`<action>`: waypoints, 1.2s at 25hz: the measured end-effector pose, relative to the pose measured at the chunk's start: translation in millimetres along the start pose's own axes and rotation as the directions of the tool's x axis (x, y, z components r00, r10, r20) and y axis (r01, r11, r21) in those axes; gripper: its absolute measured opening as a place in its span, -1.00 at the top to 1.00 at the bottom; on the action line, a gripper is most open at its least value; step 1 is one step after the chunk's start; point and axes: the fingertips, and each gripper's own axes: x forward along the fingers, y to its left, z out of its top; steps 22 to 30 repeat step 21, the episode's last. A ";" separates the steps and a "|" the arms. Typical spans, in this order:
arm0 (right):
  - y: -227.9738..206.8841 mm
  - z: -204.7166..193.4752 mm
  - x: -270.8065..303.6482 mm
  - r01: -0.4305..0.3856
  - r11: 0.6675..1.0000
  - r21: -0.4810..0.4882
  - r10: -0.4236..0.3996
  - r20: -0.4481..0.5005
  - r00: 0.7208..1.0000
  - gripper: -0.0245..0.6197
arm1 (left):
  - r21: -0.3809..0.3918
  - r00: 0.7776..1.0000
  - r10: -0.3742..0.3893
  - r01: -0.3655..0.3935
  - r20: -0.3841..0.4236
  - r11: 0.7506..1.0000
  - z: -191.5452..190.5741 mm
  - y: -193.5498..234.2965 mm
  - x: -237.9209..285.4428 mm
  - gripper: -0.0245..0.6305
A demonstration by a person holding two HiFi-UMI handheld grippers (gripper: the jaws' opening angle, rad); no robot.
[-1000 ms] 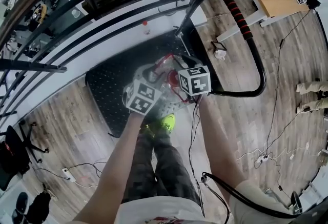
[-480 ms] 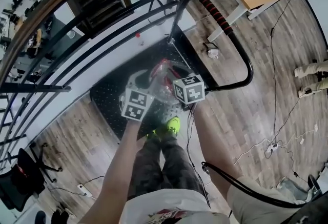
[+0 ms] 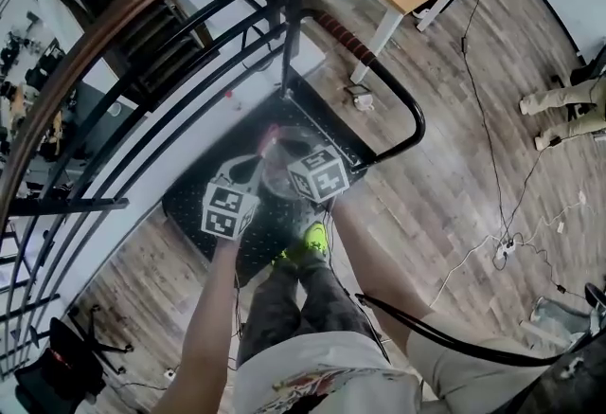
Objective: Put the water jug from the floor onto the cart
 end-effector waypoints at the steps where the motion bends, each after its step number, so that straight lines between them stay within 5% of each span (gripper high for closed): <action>1: 0.7 2.4 -3.3 0.002 1.000 0.000 -0.002 0.003 1.000 0.86 | -0.006 1.000 0.001 -0.001 0.005 1.000 3.7 -0.9 -1.9 0.89; 30: 21.4 -7.4 -49.0 0.062 0.997 0.042 -0.063 0.028 0.998 0.86 | -0.030 0.998 -0.056 0.057 0.034 0.998 3.6 -31.2 -31.7 0.89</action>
